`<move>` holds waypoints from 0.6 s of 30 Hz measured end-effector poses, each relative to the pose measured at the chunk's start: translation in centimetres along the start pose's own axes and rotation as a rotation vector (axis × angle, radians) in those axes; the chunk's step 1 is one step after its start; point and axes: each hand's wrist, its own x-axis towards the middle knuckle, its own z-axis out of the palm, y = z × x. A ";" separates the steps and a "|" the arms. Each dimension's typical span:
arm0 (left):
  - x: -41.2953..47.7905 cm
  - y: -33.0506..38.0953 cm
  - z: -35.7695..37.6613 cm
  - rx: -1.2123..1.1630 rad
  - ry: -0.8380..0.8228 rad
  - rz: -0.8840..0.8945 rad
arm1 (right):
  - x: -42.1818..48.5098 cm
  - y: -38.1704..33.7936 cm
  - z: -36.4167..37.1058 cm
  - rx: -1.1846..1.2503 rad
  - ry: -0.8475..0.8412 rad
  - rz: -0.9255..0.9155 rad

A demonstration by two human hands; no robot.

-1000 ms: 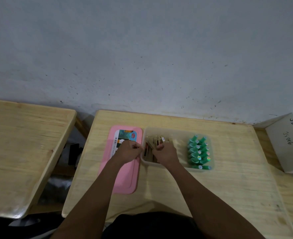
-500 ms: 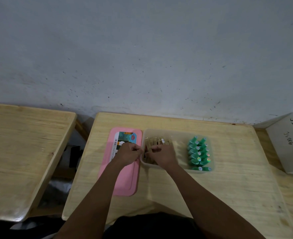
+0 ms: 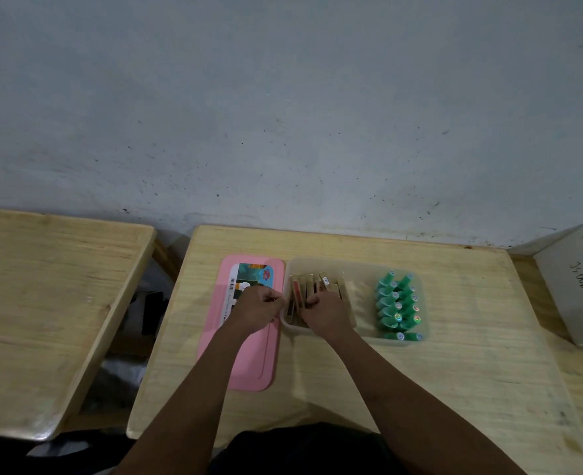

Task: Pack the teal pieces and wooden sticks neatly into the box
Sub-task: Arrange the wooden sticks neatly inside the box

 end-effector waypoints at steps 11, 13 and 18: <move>-0.2 0.0 0.1 0.033 0.009 0.019 | 1.0 0.0 -0.7 -0.176 -0.048 -0.085; -0.2 0.1 0.1 0.045 0.009 0.027 | 0.9 0.1 -0.6 -0.272 -0.062 -0.064; -0.2 0.1 0.1 0.037 0.000 0.025 | 0.6 -0.8 -0.1 -0.410 -0.006 0.007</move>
